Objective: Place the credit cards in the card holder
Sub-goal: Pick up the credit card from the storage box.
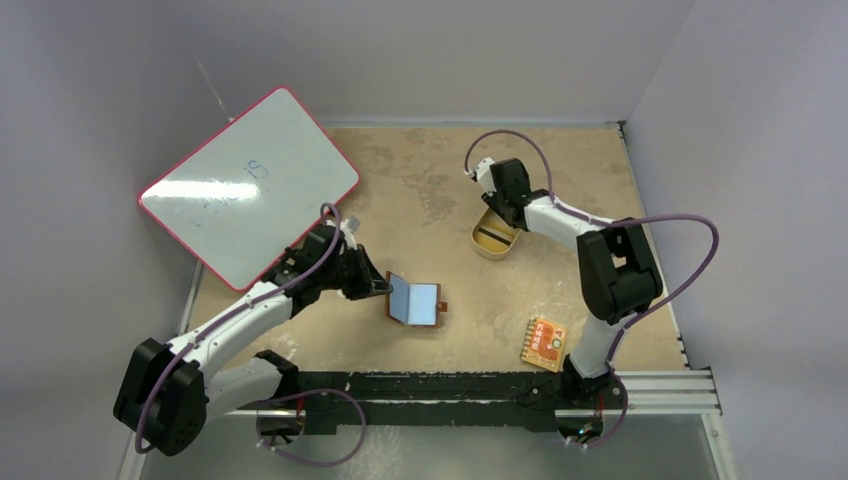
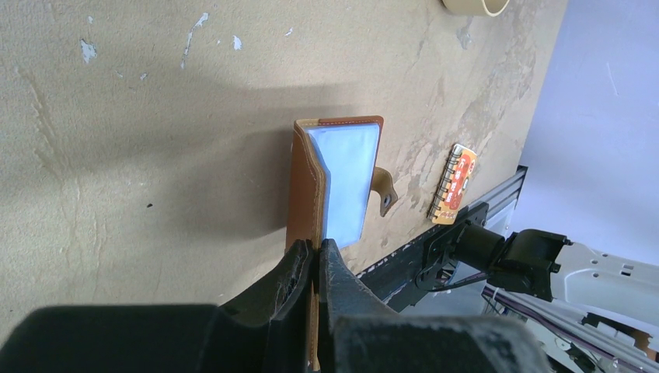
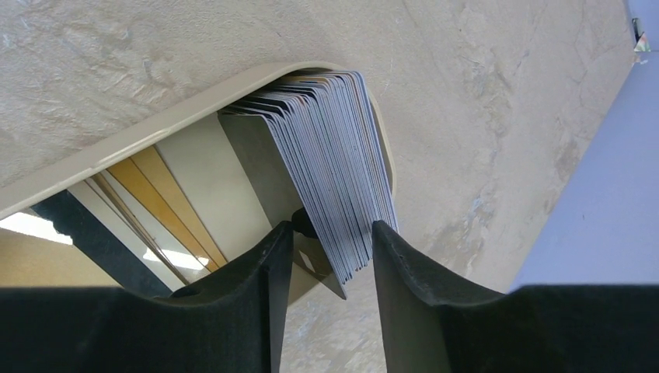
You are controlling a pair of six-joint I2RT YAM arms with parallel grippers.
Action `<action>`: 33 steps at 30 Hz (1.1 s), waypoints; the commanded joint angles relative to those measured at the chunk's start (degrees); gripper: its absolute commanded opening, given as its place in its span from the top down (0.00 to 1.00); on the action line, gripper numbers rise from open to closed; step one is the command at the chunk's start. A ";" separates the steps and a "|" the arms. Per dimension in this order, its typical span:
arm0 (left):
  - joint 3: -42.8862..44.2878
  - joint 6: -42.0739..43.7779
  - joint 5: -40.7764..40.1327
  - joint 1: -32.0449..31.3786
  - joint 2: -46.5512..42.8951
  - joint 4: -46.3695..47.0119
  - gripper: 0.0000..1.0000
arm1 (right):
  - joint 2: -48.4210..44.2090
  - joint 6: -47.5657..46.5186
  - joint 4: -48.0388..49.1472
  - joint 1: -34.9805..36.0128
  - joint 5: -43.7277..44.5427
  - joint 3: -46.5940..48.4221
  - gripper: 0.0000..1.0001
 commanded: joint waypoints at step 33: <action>-0.39 -0.68 -1.59 -0.21 -1.99 2.01 1.00 | -7.65 4.23 -3.31 -0.07 -9.92 0.86 0.94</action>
